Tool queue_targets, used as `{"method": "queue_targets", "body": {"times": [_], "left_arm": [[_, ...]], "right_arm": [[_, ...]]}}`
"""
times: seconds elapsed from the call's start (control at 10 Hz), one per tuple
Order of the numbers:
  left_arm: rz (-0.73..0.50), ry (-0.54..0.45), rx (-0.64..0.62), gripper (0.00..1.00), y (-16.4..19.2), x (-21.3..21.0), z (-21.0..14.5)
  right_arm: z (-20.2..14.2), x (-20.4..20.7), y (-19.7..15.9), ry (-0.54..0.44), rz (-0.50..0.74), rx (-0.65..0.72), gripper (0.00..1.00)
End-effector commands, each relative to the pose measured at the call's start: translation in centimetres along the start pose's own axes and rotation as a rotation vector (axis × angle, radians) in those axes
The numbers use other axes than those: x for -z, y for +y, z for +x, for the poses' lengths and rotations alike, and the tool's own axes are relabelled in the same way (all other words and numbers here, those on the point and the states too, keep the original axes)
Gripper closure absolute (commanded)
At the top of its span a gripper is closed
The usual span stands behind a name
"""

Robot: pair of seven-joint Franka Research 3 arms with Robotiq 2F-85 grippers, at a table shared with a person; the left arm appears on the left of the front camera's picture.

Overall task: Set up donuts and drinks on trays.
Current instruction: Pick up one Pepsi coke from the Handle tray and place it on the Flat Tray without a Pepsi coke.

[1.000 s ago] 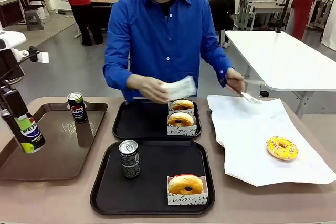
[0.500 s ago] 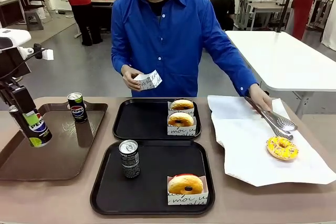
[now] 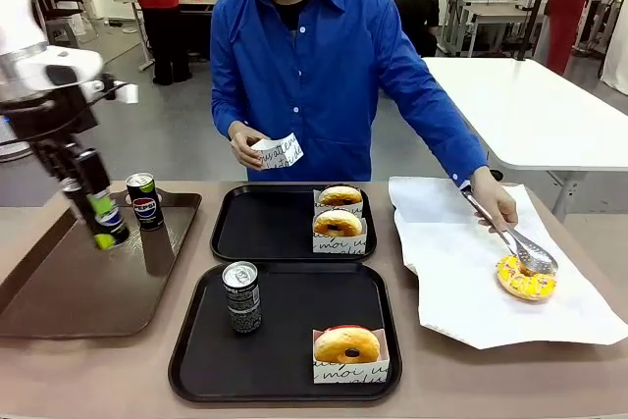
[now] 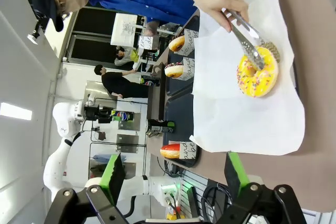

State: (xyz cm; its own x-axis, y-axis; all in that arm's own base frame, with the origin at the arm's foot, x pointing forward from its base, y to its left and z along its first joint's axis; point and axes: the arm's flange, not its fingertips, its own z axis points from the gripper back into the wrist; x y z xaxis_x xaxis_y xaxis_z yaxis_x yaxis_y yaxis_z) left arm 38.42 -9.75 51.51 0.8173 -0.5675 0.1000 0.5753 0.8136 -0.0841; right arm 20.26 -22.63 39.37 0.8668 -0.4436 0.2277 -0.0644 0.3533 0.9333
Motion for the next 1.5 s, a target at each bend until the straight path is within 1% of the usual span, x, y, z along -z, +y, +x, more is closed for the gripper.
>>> {"method": "queue_targets", "body": {"times": [0.0, 0.2, 0.6, 0.8, 1.0, 1.1, 1.2, 1.3, 1.4], "left_arm": [[0.061, 0.039, -0.012, 0.41, 0.7, -0.5, 6.2], [0.096, 0.056, -0.005, 0.41, 0.4, 0.6, 10.3], [0.115, 0.072, 0.013, 0.41, -0.5, 3.5, 16.6], [0.122, 0.083, 0.014, 0.41, -0.9, 5.8, 18.8], [0.101, 0.086, 0.007, 0.41, -1.1, 7.9, 20.1], [0.083, 0.098, 0.017, 0.41, -1.4, 8.7, 20.3], [0.061, 0.105, 0.042, 0.41, -1.6, 7.8, 19.2], [0.021, 0.094, 0.057, 0.41, -1.5, 5.3, 16.0], [-0.038, 0.101, 0.078, 0.41, -0.9, 3.3, 11.4]], "right_arm": [[0.1, 0.1, 0.0, -0.016, 0.022, -0.019, 0.0], [0.1, 0.1, 0.0, -0.016, 0.022, -0.019, 0.0], [0.1, 0.1, 0.0, -0.016, 0.022, -0.019, 0.0], [0.1, 0.1, 0.0, -0.016, 0.022, -0.019, 0.0], [0.1, 0.1, 0.0, -0.016, 0.022, -0.019, 0.0], [0.1, 0.1, 0.0, -0.016, 0.022, -0.019, 0.0], [0.1, 0.1, 0.0, -0.016, 0.022, -0.019, 0.0], [0.1, 0.1, 0.0, -0.016, 0.022, -0.019, 0.0], [0.1, 0.1, 0.0, -0.016, 0.022, -0.019, 0.0]]}}
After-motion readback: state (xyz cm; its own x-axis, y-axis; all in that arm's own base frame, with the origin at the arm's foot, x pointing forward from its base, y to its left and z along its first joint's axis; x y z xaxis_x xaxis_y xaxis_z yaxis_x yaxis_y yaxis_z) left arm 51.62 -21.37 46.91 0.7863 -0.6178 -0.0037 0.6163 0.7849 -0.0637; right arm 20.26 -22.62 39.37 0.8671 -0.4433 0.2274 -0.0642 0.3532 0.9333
